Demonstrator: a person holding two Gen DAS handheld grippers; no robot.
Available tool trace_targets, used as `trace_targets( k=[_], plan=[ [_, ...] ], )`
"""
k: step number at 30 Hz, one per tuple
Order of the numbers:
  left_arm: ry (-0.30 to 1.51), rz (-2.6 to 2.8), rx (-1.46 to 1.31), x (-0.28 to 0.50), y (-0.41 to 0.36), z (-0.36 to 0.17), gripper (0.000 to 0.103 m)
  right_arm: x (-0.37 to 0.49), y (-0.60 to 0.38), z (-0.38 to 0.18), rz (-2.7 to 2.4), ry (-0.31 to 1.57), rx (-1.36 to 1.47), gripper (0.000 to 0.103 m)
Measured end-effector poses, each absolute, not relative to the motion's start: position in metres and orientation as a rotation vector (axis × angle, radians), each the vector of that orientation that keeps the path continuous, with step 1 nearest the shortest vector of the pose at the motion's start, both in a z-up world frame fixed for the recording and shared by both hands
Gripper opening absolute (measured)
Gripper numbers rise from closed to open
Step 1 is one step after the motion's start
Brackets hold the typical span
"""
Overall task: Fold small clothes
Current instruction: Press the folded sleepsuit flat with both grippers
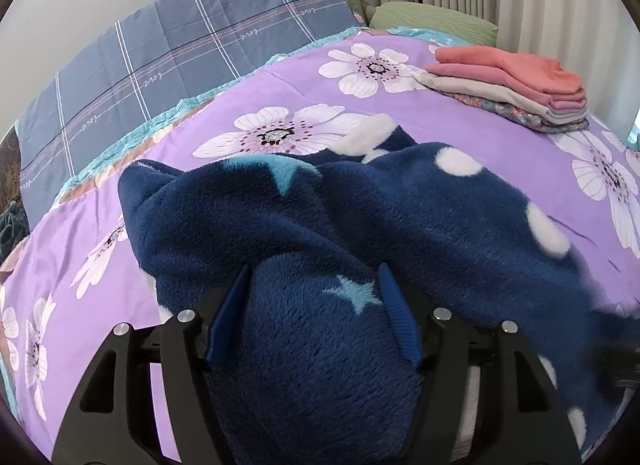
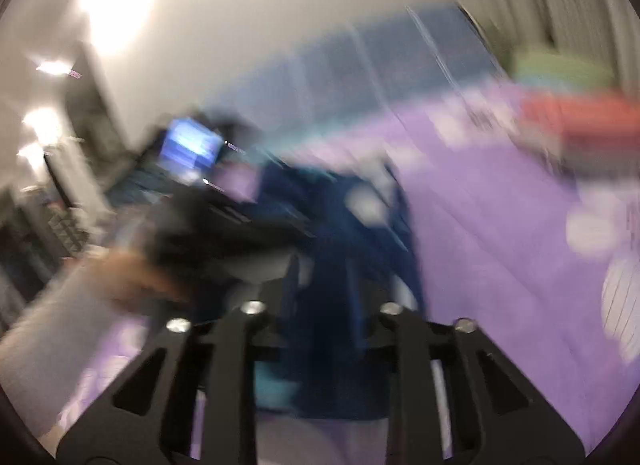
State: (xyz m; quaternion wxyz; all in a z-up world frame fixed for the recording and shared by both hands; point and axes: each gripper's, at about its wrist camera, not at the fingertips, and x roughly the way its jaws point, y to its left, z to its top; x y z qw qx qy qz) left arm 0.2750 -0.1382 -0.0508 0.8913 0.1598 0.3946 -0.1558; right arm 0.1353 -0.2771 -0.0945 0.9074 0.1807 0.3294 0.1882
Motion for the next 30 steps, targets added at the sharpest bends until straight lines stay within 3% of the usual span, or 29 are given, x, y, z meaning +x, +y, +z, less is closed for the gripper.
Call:
trace_targets(
  k=[13,14,15,16,17,21,30],
  plan=[
    [0.692,-0.264,0.425,0.273,-0.131,-0.023,0.077,0.128,-0.272,-0.102,0.397,0.683,0.275,0.015],
    [0.653,-0.198,0.417,0.278,-0.122,-0.017,0.076,0.130,-0.272,-0.102,0.403,0.681,0.274,0.015],
    [0.644,-0.170,0.379,0.286,-0.112,-0.013,0.067,0.130,-0.272,-0.102,0.406,0.679,0.274,0.016],
    [0.660,-0.171,0.345,0.292,-0.105,-0.014,0.052,0.129,-0.271,-0.102,0.404,0.678,0.270,0.016],
    [0.702,-0.167,0.305,0.304,-0.098,-0.022,0.049,0.128,-0.270,-0.101,0.401,0.675,0.260,0.016],
    [0.746,-0.127,0.368,0.333,-0.103,-0.072,0.050,0.124,-0.258,-0.098,0.378,0.648,0.192,0.016],
    [0.742,-0.163,0.353,0.329,-0.101,-0.063,0.053,0.125,-0.262,-0.100,0.386,0.653,0.210,0.016]
  ],
)
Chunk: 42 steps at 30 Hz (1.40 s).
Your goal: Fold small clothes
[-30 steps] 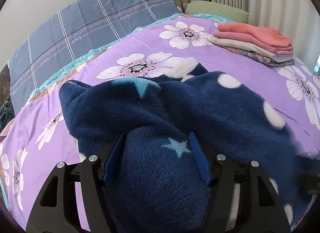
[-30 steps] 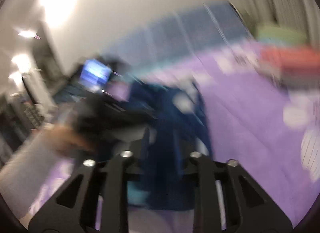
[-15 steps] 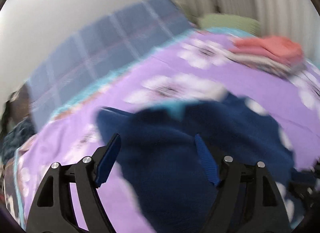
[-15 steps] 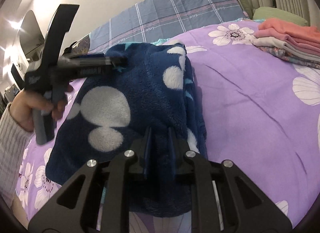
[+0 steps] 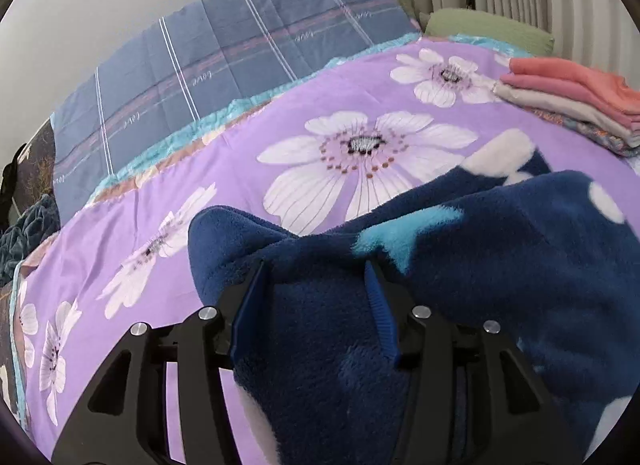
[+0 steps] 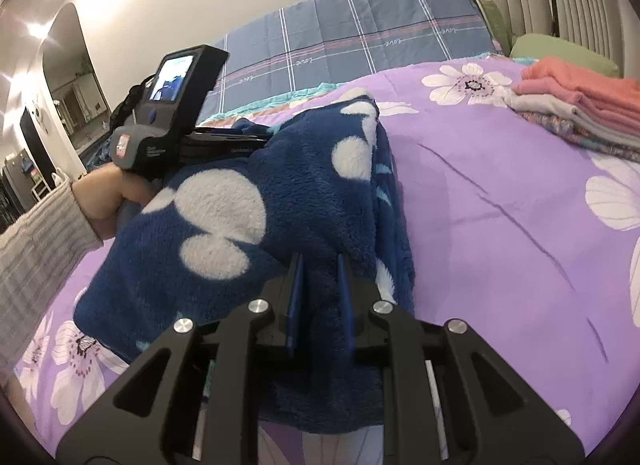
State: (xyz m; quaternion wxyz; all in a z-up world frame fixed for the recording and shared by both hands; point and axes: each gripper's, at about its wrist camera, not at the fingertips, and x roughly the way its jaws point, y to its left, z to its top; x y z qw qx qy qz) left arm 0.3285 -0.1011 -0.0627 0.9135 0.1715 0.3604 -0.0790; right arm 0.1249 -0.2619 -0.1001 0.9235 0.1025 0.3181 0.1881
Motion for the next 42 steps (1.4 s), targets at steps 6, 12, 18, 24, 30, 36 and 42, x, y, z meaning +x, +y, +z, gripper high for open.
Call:
trace_targets(
  k=[6,12,18,24,30,36,42],
  plan=[
    [0.699,-0.210,0.190,0.326,-0.069,-0.018,0.057,0.125,-0.260,-0.100,0.384,0.651,0.205,0.017],
    [0.827,-0.188,0.251,0.357,-0.070,-0.079,0.071,0.126,-0.258,-0.099,0.376,0.643,0.195,0.017],
    [0.830,-0.198,0.100,0.360,-0.057,-0.084,0.073,0.127,-0.263,-0.101,0.397,0.646,0.224,0.017],
    [0.767,-0.196,0.100,0.335,-0.060,-0.047,0.073,0.129,-0.265,-0.102,0.394,0.653,0.223,0.017],
    [0.620,-0.329,0.107,0.229,-0.050,-0.003,0.085,0.130,-0.265,-0.102,0.396,0.653,0.228,0.017],
    [0.604,-0.400,0.228,0.107,-0.053,-0.025,0.097,0.132,-0.267,-0.103,0.401,0.654,0.236,0.017],
    [0.690,-0.416,0.347,0.062,-0.088,-0.070,0.099,0.132,-0.268,-0.103,0.400,0.651,0.232,0.017]
  ],
)
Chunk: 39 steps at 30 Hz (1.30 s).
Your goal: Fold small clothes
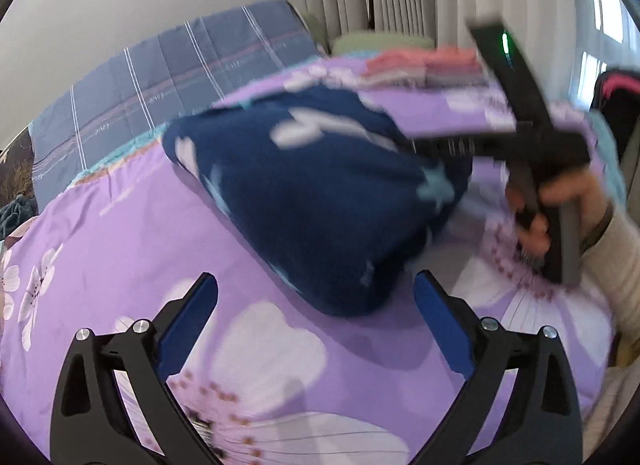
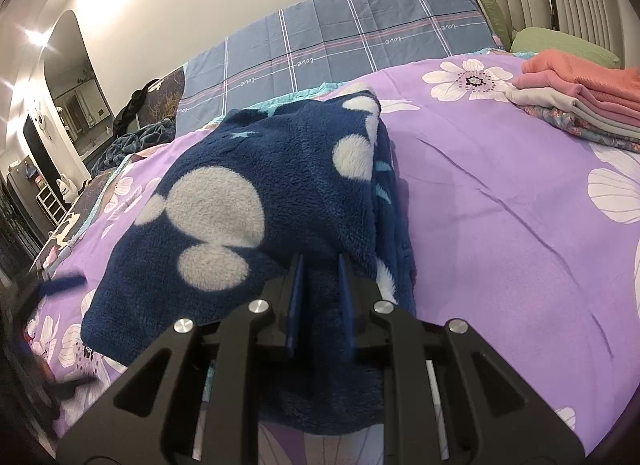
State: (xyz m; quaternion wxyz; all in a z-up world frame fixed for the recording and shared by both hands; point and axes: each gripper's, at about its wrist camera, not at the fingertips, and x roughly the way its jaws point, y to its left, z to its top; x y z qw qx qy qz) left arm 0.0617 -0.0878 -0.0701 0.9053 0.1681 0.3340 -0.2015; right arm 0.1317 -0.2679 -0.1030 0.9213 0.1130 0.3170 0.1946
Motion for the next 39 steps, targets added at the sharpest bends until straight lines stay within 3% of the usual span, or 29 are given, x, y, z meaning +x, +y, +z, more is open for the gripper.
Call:
trace_targets(
  k=[5,12,39],
  plan=[
    [0.666,-0.267,0.274,0.087,-0.103,-0.076,0.099,0.132,-0.268,-0.103,0.399,0.649,0.235,0.017],
    [0.661,0.011,0.455,0.097,-0.100,-0.099,0.099,0.131,-0.265,-0.102,0.388,0.646,0.214,0.016],
    [0.704,-0.048,0.400,0.083,-0.092,-0.088,0.098,0.130,-0.262,-0.103,0.392,0.644,0.205,0.017]
  ],
)
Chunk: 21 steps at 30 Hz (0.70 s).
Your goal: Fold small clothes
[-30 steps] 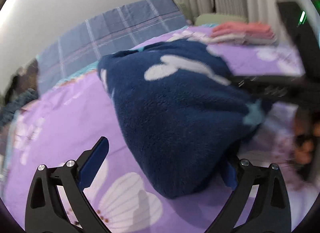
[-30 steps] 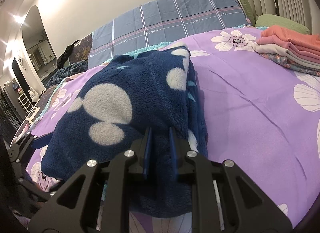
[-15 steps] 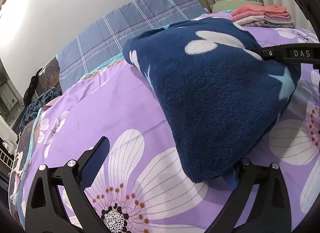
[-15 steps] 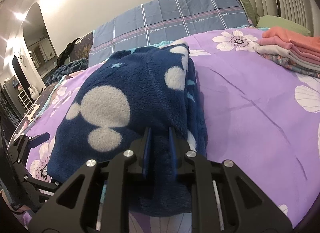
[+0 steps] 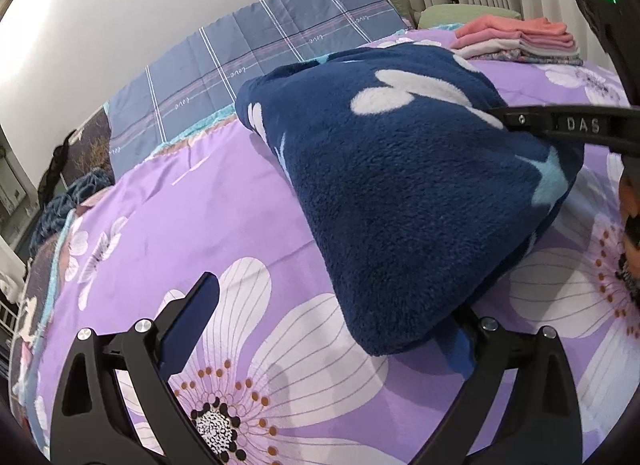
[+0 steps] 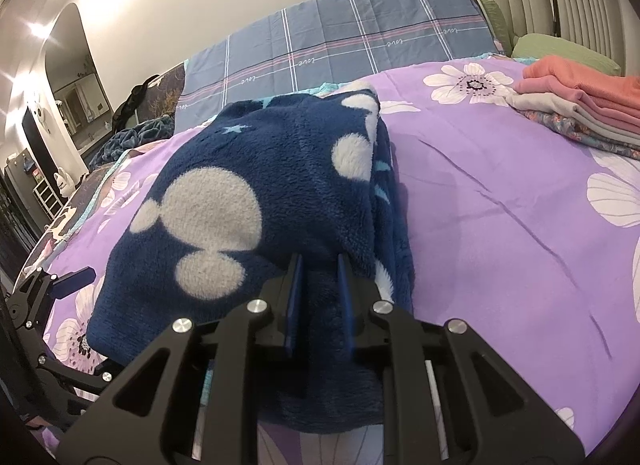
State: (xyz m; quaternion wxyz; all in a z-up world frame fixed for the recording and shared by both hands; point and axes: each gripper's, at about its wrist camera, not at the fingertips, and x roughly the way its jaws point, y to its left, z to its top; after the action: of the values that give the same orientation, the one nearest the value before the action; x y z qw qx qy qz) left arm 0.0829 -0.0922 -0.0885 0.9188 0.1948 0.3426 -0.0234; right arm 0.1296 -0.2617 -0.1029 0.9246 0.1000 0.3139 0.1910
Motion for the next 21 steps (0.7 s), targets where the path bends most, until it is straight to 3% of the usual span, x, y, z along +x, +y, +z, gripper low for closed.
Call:
trace_targets(
  k=[18,20,21],
  plan=[
    [0.740,-0.022,0.364,0.104,-0.091,-0.101,0.100,0.128,-0.263,-0.103,0.399,0.644,0.219,0.017],
    [0.743,-0.054,0.355,0.100,-0.090,-0.098,0.097,0.128,-0.264,-0.103,0.397,0.644,0.219,0.017],
    [0.745,-0.101,0.347,0.095,-0.090,-0.093,0.084,0.128,-0.264,-0.103,0.398,0.644,0.222,0.017]
  ],
)
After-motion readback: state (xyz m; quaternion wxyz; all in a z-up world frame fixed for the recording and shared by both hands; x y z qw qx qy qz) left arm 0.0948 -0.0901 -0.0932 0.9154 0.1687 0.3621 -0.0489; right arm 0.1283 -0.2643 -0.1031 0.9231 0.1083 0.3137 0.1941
